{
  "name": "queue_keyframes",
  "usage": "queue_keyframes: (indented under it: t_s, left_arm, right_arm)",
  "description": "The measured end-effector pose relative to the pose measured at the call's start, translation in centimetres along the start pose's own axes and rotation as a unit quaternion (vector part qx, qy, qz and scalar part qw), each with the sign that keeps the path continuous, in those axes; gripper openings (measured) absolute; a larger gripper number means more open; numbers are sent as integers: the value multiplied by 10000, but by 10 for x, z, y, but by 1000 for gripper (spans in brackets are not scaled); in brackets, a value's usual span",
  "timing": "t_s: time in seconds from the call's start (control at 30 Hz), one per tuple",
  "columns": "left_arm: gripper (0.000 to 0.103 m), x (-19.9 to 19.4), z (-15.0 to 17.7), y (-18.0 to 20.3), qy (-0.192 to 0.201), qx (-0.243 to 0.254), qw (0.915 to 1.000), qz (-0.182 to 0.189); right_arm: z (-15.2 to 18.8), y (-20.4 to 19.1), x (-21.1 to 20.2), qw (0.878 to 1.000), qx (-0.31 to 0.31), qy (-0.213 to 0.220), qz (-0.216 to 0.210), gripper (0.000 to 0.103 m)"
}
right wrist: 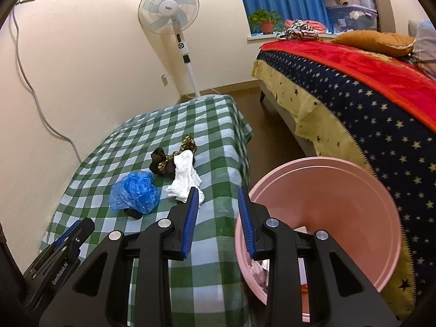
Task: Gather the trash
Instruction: 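Move both tools back over the blue bag and white cloth on the table, then grasp the blue plastic bag with the left tool while the right tool grasps the white cloth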
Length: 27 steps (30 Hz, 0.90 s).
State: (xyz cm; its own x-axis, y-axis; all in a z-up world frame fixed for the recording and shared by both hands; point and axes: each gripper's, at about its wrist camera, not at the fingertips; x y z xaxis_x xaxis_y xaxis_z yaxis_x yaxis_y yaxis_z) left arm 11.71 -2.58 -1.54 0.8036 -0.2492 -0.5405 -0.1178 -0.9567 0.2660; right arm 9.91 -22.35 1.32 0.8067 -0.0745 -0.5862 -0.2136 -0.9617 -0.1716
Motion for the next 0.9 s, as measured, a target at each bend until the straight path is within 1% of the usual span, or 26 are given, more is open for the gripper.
queue_keyframes:
  t_s: [0.17,0.3,0.4,0.43,0.5,0.53,0.57,0.63,0.73,0.9]
  left_arm:
    - [21,13,-2,-2,-78,-58,9999,-59]
    - [21,21,-6,-5,-93,-102,9999,-87]
    - [21,30,-7,-7,-184,-166,9997,-59]
    - [21,32,-6,-7,-207,-176,9996,-59]
    - [21,37,-7,-8,-227,-181,9995,-87]
    - [23,39,-8,-9,-234,-205,9995,-96]
    - [30,40,-9,-11,-238,-241,9994,-105]
    - [38,44,-12,-14,-234,-308,9991,-143]
    - [39,48,-16,-16,-247,-365,9990,-118]
    - [40,58,-18,-10,-305,-318,9990,-82]
  right_arm:
    - [-4,-8,21,9999,-109,-88,-82,31]
    - [-6,-14,43,9994,-132,-281,-181,32]
    - [-3,-19,58,9982,-171,-480,-313,32]
    - [-1,-20,60,9980,-201,-510,-318,32]
    - [0,-23,65,9977,-281,-543,-296,38]
    - [0,-23,67,9977,-280,-548,-285,40]
    - [-1,-22,69,9977,-251,-558,-287,42]
    - [-3,-21,76,9977,-154,-592,-300,43]
    - [-5,-21,86,9972,-123,-682,-290,44]
    - [-5,-24,97,9955,-156,-851,-382,44]
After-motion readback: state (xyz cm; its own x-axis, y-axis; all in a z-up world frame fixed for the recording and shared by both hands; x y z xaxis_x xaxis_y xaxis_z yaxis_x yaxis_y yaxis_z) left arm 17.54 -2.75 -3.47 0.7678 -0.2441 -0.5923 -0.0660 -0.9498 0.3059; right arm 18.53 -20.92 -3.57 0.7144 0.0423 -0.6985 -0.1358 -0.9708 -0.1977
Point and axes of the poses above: each gripper's, at about its wrist camera, not at the fingertips, and x roughly the way its jaws point, y to its right, z to its underside, and after that the axes turned 4 degrees about z, right-handed
